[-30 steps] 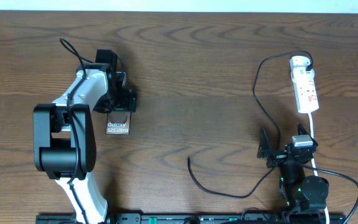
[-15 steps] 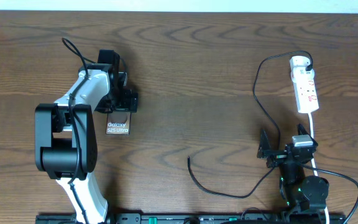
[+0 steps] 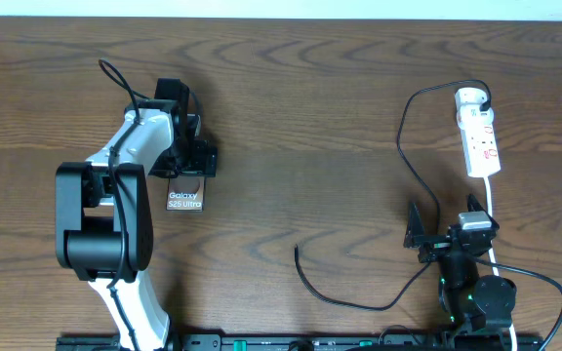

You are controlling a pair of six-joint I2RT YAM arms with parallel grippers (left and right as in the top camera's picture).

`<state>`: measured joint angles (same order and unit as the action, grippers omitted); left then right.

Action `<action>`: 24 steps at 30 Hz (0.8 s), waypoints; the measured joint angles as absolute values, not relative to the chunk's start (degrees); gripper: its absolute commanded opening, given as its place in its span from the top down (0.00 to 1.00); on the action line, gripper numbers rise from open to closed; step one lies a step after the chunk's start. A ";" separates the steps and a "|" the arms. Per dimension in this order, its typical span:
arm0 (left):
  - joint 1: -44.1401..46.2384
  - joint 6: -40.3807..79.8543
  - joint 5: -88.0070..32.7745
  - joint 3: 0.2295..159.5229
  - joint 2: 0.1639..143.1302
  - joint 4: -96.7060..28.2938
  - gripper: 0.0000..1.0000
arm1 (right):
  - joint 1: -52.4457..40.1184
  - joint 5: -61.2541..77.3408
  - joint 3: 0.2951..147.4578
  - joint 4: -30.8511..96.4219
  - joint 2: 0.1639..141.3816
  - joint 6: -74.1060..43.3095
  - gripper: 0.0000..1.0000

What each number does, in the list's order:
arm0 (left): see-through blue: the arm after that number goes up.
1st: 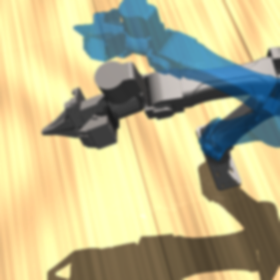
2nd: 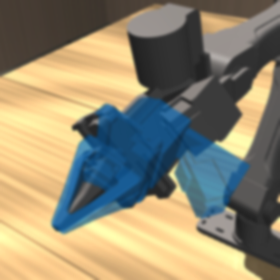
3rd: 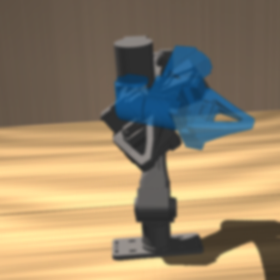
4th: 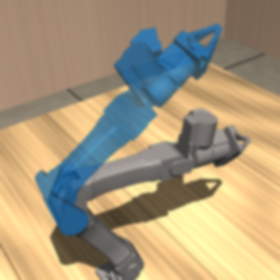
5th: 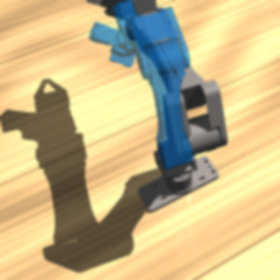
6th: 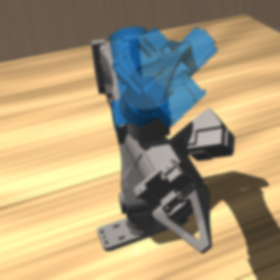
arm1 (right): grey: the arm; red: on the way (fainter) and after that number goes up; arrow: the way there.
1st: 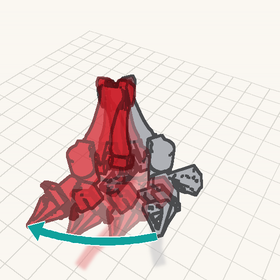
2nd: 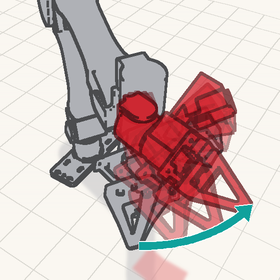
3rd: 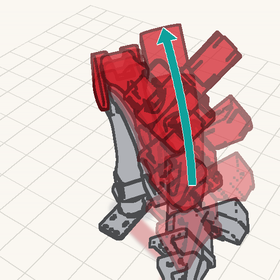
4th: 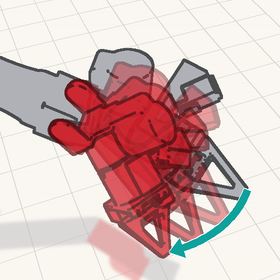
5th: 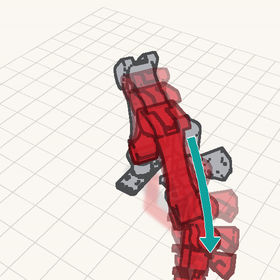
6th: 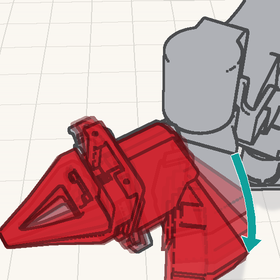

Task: Plug charger to phone and switch on socket
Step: 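Close the left gripper on the phone's sides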

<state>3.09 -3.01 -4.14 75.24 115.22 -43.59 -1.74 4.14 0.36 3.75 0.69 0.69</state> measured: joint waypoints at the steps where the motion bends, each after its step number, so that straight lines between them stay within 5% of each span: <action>1: 3.11 -3.01 -4.16 75.24 115.22 -43.64 0.02 | -1.74 4.14 0.36 3.73 0.69 0.69 0.01; 24: 3.18 -2.83 -4.34 75.24 115.22 -44.05 0.02 | -1.74 4.14 0.36 3.75 0.69 0.69 0.01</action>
<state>3.18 -2.83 -4.34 75.24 115.22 -44.05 -1.74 4.14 0.36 3.75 0.69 0.69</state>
